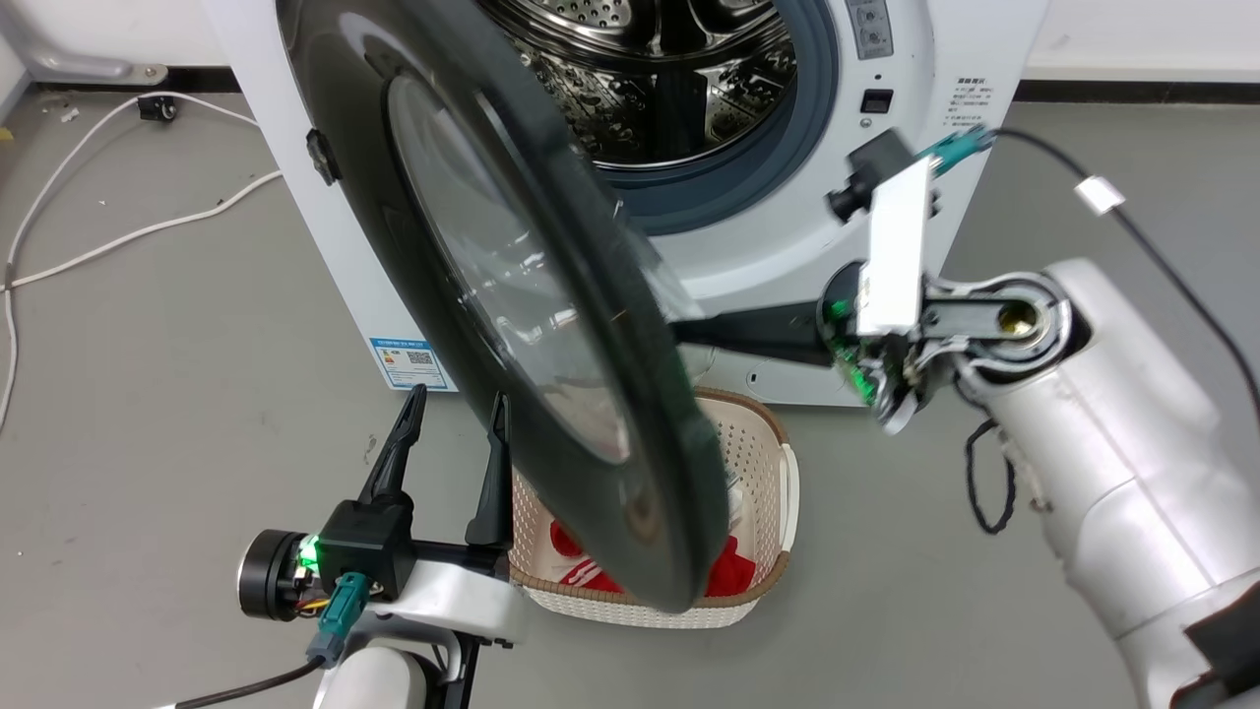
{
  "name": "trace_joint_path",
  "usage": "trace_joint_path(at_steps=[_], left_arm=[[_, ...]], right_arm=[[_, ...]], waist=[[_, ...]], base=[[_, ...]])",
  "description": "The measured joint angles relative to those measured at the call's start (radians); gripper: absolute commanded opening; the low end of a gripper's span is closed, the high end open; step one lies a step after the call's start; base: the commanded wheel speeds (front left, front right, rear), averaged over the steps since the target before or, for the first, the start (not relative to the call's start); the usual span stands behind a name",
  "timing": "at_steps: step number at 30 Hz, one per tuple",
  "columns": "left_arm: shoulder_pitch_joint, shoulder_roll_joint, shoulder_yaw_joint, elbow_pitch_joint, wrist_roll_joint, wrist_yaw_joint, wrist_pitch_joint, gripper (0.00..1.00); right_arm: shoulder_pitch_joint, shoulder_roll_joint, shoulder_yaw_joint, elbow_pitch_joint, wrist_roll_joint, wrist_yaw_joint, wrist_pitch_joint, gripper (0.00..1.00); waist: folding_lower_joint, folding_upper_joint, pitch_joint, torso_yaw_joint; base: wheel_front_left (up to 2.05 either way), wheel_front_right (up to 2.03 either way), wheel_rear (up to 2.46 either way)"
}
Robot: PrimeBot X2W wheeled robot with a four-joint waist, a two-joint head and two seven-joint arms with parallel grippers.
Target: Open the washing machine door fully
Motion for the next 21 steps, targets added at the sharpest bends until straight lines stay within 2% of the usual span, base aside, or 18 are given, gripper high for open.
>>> trace_joint_path(at_steps=[10, 15, 21], left_arm=[[0.009, 0.0, -0.006, 0.004, 0.004, -0.005, 0.0, 1.0], [0.018, 0.0, -0.008, 0.005, 0.004, -0.004, 0.0, 1.0], [0.029, 0.0, -0.004, 0.001, 0.003, 0.0, 0.0, 1.0]], right_arm=[[0.079, 0.03, 0.036, -0.093, 0.016, 0.0, -0.022, 0.0], [0.132, 0.025, -0.015, -0.14, 0.008, 0.0, -0.178, 0.0], [0.291, -0.02, -0.136, -0.294, 0.01, 0.0, -0.394, 0.0]], waist=[[0.0, 0.0, -0.015, 0.017], [0.0, 0.0, -0.024, 0.018], [0.0001, 0.0, -0.032, 0.01]], base=[[0.0, 0.0, 0.0], [0.0, 0.0, 0.0], [0.0, 0.0, 0.0]])
